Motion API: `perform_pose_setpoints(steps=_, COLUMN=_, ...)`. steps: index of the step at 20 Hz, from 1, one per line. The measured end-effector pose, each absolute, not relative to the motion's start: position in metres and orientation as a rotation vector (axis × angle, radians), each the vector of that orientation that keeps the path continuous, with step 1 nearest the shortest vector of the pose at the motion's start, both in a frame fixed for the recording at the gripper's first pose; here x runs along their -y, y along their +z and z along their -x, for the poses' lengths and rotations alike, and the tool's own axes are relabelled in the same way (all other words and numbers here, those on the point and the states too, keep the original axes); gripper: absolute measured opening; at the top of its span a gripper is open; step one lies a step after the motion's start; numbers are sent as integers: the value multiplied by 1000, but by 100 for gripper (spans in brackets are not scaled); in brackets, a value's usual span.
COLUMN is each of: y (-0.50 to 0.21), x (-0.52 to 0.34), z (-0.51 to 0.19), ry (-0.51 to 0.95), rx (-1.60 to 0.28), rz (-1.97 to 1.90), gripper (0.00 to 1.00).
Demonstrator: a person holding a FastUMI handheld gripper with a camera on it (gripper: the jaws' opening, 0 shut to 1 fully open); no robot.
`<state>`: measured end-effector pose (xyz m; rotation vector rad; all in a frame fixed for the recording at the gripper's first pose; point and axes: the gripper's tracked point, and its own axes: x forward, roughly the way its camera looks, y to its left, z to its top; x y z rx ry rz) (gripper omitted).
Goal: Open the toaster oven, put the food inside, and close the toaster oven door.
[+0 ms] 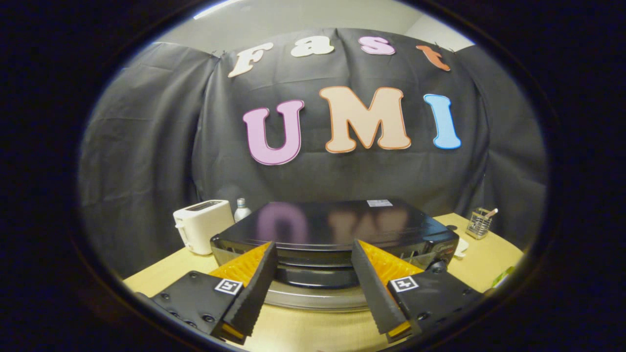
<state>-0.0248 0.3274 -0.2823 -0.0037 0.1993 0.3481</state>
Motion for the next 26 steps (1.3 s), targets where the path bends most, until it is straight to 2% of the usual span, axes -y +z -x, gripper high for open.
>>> perform_pose_setpoints(steps=8, y=-305, x=-313, z=92, ry=432, rx=-311, rz=70, gripper=93)
perform_pose_setpoints(steps=22, y=-372, x=-294, z=145, ry=467, rx=-655, rz=35, gripper=93)
perform_pose_setpoints(steps=26, y=-388, x=-297, z=151, ry=487, rx=-701, rz=49, gripper=93)
